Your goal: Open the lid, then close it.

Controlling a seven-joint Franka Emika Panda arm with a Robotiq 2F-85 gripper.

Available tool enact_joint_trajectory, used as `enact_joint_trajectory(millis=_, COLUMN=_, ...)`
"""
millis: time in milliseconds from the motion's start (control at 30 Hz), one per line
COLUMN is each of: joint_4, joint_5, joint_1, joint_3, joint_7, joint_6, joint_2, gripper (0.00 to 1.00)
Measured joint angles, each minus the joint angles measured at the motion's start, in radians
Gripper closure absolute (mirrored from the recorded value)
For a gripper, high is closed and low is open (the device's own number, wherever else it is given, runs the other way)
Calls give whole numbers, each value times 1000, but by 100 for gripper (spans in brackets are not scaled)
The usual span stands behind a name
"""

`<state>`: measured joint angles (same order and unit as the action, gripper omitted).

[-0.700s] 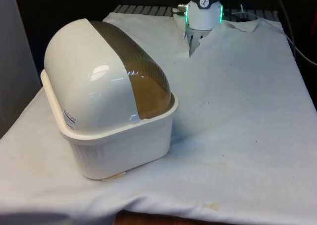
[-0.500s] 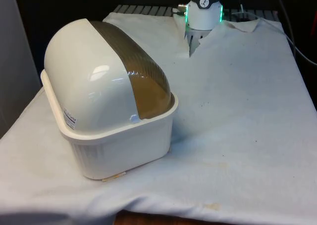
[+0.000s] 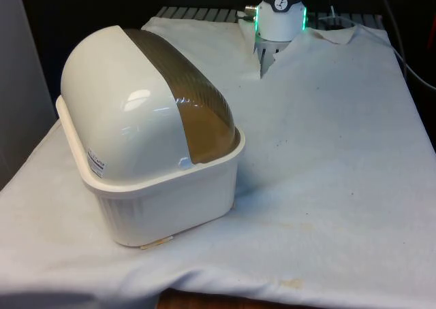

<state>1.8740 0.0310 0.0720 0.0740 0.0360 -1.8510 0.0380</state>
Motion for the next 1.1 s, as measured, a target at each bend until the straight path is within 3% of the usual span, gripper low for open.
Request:
enact_joint_trajectory(millis=500, joint_4=18, joint_5=-13, joint_1=3, joint_3=-32, joint_7=-2, joint_6=-16, joint_2=-16, gripper=100)
enact_joint_trajectory(millis=1100, joint_4=84, joint_5=-68, joint_1=6, joint_3=-70, joint_7=4, joint_6=-178, joint_2=-18, gripper=100)
